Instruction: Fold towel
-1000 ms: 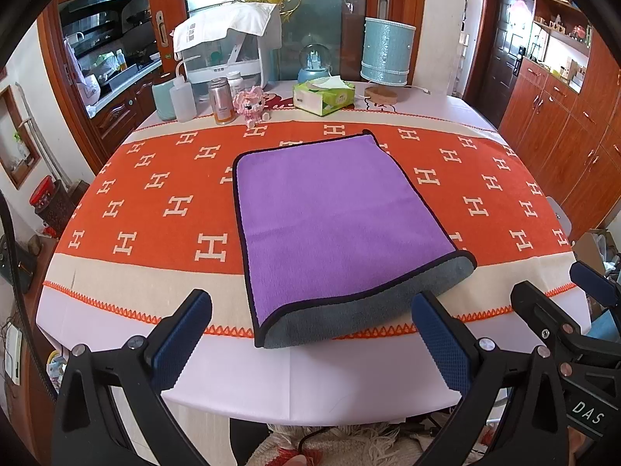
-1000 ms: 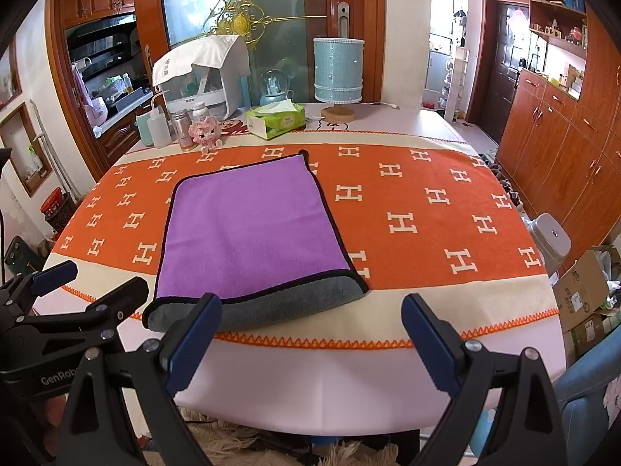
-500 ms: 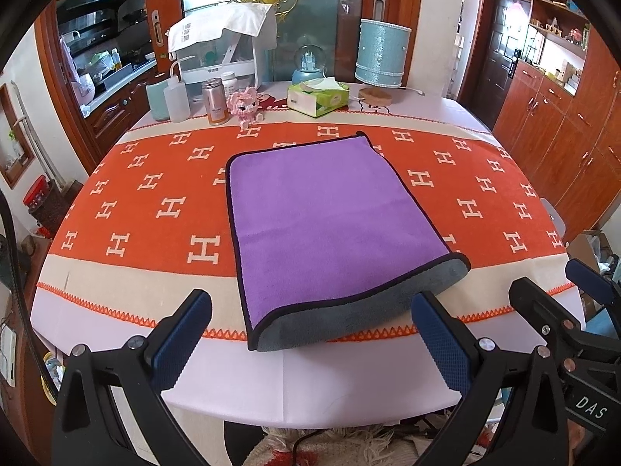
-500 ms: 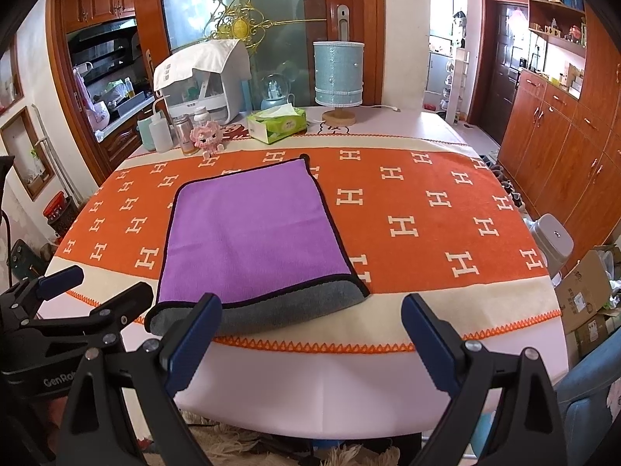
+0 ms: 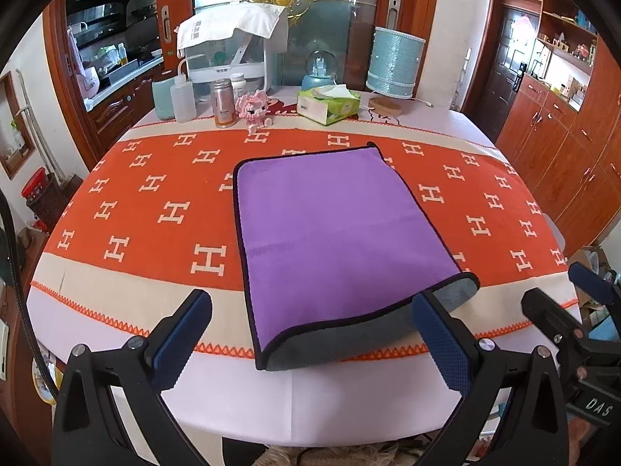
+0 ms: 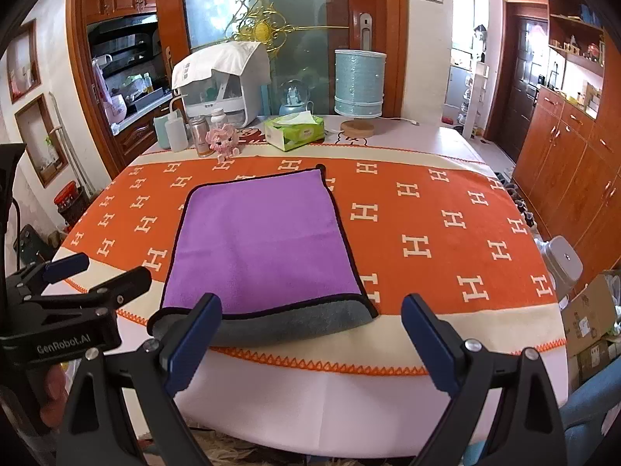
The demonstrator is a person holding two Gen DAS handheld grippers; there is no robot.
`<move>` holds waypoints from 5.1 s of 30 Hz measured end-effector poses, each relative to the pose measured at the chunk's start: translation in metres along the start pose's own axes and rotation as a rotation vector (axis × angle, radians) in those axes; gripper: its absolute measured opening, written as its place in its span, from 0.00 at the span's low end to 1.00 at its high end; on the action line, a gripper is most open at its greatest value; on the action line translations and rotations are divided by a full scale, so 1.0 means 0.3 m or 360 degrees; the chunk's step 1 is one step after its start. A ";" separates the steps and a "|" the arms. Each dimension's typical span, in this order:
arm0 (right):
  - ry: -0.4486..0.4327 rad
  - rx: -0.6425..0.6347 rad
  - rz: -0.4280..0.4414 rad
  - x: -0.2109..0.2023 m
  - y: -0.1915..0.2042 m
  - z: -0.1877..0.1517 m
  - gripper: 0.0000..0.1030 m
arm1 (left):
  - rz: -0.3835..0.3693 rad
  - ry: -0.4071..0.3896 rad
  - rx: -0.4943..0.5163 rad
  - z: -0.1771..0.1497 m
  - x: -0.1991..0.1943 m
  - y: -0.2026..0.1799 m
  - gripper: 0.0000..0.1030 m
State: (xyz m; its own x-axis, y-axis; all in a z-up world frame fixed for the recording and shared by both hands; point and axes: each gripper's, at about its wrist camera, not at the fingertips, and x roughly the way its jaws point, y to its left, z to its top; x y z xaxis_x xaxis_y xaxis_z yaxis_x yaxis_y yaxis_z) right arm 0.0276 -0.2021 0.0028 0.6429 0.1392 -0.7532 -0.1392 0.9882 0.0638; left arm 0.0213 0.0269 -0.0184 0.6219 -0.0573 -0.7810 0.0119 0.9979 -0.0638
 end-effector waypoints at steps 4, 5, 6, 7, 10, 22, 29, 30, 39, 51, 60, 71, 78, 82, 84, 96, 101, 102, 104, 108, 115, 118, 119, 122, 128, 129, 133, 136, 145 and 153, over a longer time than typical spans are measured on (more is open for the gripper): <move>0.0001 -0.0042 -0.0012 0.035 -0.002 -0.008 0.92 | 0.0035 -0.0007 -0.0005 -0.014 0.035 0.020 0.99; 0.0010 -0.0052 -0.0006 0.046 -0.002 -0.010 0.92 | 0.0049 -0.0016 -0.0004 -0.019 0.041 0.024 0.99; 0.0021 -0.0064 0.0004 0.058 -0.003 -0.013 0.92 | 0.0061 -0.0024 -0.0002 -0.024 0.046 0.028 0.99; 0.0036 -0.0073 0.0015 0.072 -0.003 -0.015 0.92 | 0.0072 -0.0028 0.0000 -0.029 0.052 0.031 0.99; 0.0066 -0.0085 0.0037 0.110 -0.010 -0.027 0.92 | 0.0109 -0.0017 0.0001 -0.049 0.079 0.048 0.99; 0.0149 -0.0250 0.0150 0.275 -0.084 -0.047 0.86 | -0.0032 0.0164 -0.0104 -0.137 0.226 0.190 0.99; 0.0179 -0.0492 0.0236 0.365 -0.109 -0.060 0.81 | -0.0132 0.0205 -0.0043 -0.147 0.281 0.231 0.91; 0.0193 -0.0535 0.0251 0.384 -0.112 -0.061 0.78 | -0.0145 0.0214 -0.0028 -0.147 0.287 0.228 0.88; 0.0344 -0.0599 0.0502 0.497 -0.176 -0.050 0.58 | -0.0290 0.0288 0.0160 -0.141 0.326 0.183 0.80; 0.0454 -0.0681 0.0669 0.534 -0.195 -0.032 0.37 | -0.0357 0.0353 0.0315 -0.148 0.354 0.129 0.66; 0.0508 -0.0673 0.0702 0.547 -0.225 -0.042 0.30 | -0.0384 0.0434 0.0316 -0.151 0.390 0.140 0.55; 0.0521 -0.0637 0.0711 0.548 -0.242 -0.048 0.17 | -0.0437 0.0510 0.0276 -0.157 0.420 0.144 0.30; 0.0454 -0.0656 0.0645 0.509 -0.225 -0.053 0.07 | -0.0391 0.0523 0.0233 -0.163 0.423 0.142 0.10; 0.0400 -0.0673 0.0583 0.484 -0.209 -0.057 0.05 | -0.0343 0.0522 0.0224 -0.164 0.416 0.138 0.08; 0.0377 -0.0668 0.0556 0.475 -0.206 -0.055 0.05 | -0.0314 0.0511 0.0220 -0.161 0.409 0.134 0.07; 0.0198 -0.0546 0.0346 0.463 -0.177 0.067 0.05 | -0.0177 0.0304 0.0140 -0.001 0.351 0.189 0.06; 0.0136 -0.0505 0.0283 0.494 -0.146 0.151 0.05 | -0.0114 0.0236 0.0115 0.100 0.364 0.224 0.06; 0.0123 -0.0492 0.0279 0.501 -0.141 0.170 0.05 | -0.0107 0.0225 0.0109 0.116 0.366 0.230 0.06; 0.0095 -0.0463 0.0271 0.512 -0.128 0.208 0.05 | -0.0097 0.0186 0.0095 0.166 0.370 0.246 0.06; 0.0041 -0.0433 0.0238 0.542 -0.105 0.287 0.05 | -0.0053 0.0112 0.0079 0.246 0.377 0.267 0.06; -0.0006 -0.0410 0.0166 0.635 -0.055 0.404 0.05 | 0.0051 0.0067 0.0032 0.367 0.473 0.312 0.06; 0.0003 -0.0412 0.0121 0.696 -0.032 0.444 0.05 | 0.0094 0.0075 0.0015 0.414 0.532 0.326 0.06; 0.0012 -0.0408 0.0104 0.720 -0.024 0.456 0.05 | 0.0109 0.0075 0.0017 0.425 0.548 0.327 0.06; 0.0046 -0.0385 0.0062 0.796 -0.013 0.491 0.05 | 0.0155 0.0081 0.0029 0.459 0.606 0.325 0.06; 0.0119 -0.0331 0.0020 0.918 0.006 0.536 0.05 | 0.0210 0.0150 -0.0012 0.508 0.732 0.339 0.06; 0.0123 -0.0333 0.0007 0.934 0.011 0.543 0.05 | 0.0219 0.0157 -0.0017 0.512 0.746 0.339 0.06; 0.0159 -0.0337 -0.0034 0.993 0.028 0.558 0.05 | 0.0244 0.0167 -0.0023 0.532 0.783 0.343 0.06; 0.0183 -0.0334 -0.0044 1.030 0.036 0.563 0.05 | 0.0256 0.0173 -0.0037 0.544 0.805 0.349 0.06; 0.0223 -0.0351 -0.0074 1.102 0.061 0.566 0.05 | 0.0295 0.0238 -0.0054 0.544 0.879 0.361 0.06; 0.0271 -0.0361 -0.0103 1.153 0.071 0.562 0.05 | 0.0307 0.0270 -0.0057 0.539 0.918 0.360 0.06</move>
State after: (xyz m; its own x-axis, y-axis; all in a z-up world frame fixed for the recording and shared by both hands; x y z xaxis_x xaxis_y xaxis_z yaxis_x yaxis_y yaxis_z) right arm 0.3739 -0.1223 -0.1460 0.5228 0.0445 -0.8513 -0.2792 0.9525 -0.1217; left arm 0.3203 0.1239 -0.1400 0.4696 0.1269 -0.8737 -0.1240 0.9893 0.0771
